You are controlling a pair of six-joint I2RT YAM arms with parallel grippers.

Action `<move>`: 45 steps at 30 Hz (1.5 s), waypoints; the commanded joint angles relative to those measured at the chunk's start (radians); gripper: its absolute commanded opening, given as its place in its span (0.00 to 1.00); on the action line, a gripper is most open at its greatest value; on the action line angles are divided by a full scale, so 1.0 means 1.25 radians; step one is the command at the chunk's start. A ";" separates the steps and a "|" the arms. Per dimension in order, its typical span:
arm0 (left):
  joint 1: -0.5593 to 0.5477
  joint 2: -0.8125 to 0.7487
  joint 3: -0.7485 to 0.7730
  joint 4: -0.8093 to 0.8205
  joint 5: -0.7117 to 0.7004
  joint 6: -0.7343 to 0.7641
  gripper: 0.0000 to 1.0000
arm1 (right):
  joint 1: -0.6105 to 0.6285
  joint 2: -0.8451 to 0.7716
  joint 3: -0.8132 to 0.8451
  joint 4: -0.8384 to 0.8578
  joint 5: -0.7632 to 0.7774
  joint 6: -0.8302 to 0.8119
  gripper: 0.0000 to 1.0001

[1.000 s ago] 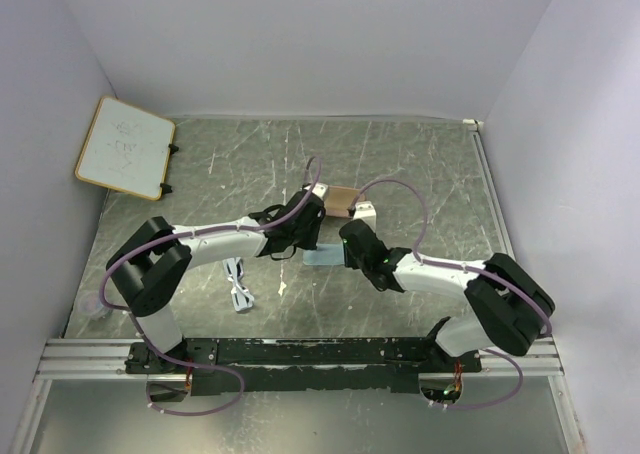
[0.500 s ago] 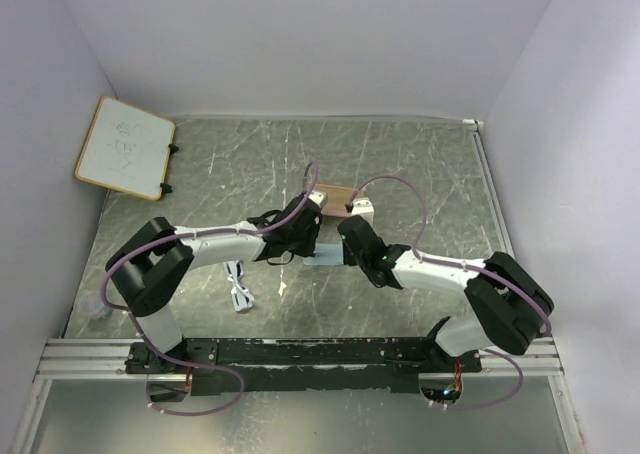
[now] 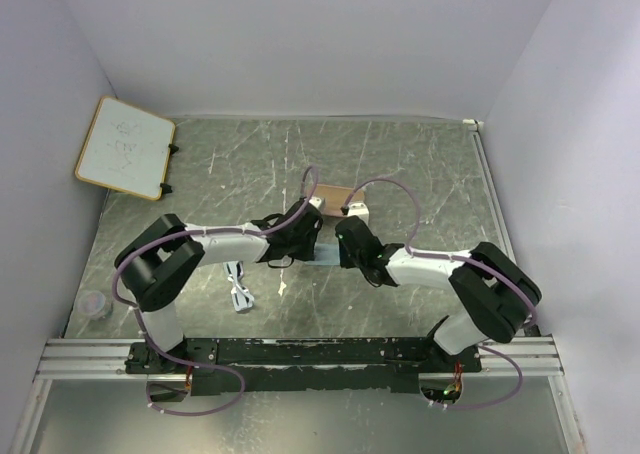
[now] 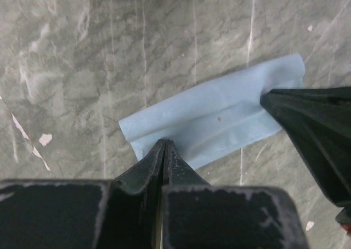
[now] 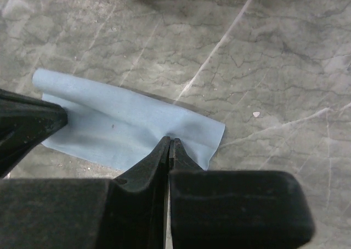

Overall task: Organize the sunglasses
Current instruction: Adjust the glasses cleaning cloth at the center of the board.

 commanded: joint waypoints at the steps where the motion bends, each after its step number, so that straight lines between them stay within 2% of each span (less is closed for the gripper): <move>1: 0.009 0.037 0.027 -0.021 -0.029 -0.006 0.09 | -0.006 0.018 0.019 0.017 -0.019 -0.001 0.00; 10: 0.009 0.023 0.018 -0.034 -0.035 -0.006 0.11 | -0.008 -0.011 0.010 -0.007 -0.028 -0.009 0.00; 22: 0.009 -0.049 -0.010 -0.113 -0.020 0.014 0.07 | -0.011 0.003 0.022 -0.015 -0.008 -0.016 0.00; 33: 0.009 -0.100 0.004 -0.093 -0.018 0.017 0.13 | -0.010 -0.016 0.022 -0.026 0.000 -0.013 0.00; 45: 0.011 -0.011 -0.005 -0.034 0.010 -0.005 0.11 | -0.010 -0.034 0.001 -0.030 -0.015 0.000 0.00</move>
